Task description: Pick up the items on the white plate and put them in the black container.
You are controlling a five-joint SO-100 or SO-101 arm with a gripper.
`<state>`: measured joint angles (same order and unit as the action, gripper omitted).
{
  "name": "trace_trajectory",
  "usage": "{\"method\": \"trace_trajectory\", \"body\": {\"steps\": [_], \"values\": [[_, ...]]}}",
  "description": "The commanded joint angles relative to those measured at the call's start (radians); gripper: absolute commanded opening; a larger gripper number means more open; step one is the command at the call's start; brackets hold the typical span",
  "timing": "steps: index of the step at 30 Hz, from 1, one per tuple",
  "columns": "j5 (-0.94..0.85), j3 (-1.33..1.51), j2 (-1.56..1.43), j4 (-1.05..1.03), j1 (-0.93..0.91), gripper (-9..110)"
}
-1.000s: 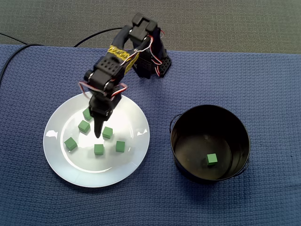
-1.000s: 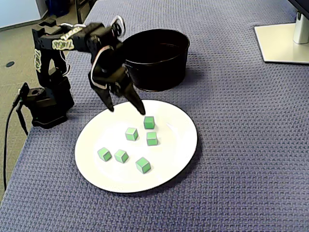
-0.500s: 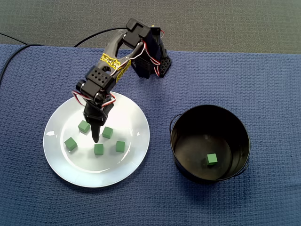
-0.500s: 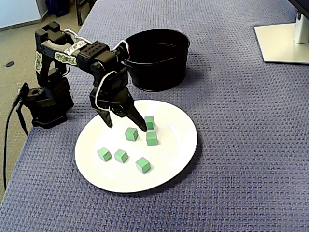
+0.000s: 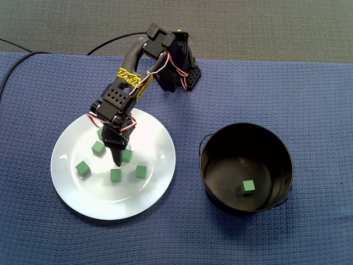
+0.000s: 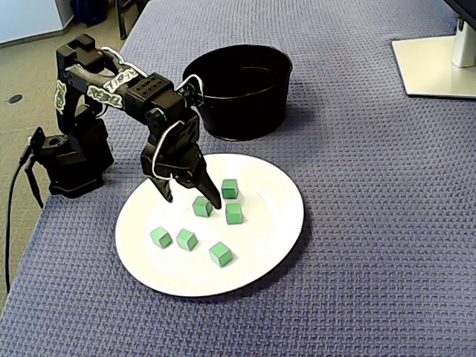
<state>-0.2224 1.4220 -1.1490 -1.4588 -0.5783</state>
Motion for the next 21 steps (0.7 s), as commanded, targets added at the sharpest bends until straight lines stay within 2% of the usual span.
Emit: {"method": "trace_trajectory", "body": {"steps": [1, 17, 21], "values": [[-0.009, 0.009, -0.009, 0.020, 0.023, 27], [-0.008, 0.031, -0.011, 0.064, 0.046, 2], [-0.011, 0.035, -0.018, 0.077, 0.046, 0]]}}
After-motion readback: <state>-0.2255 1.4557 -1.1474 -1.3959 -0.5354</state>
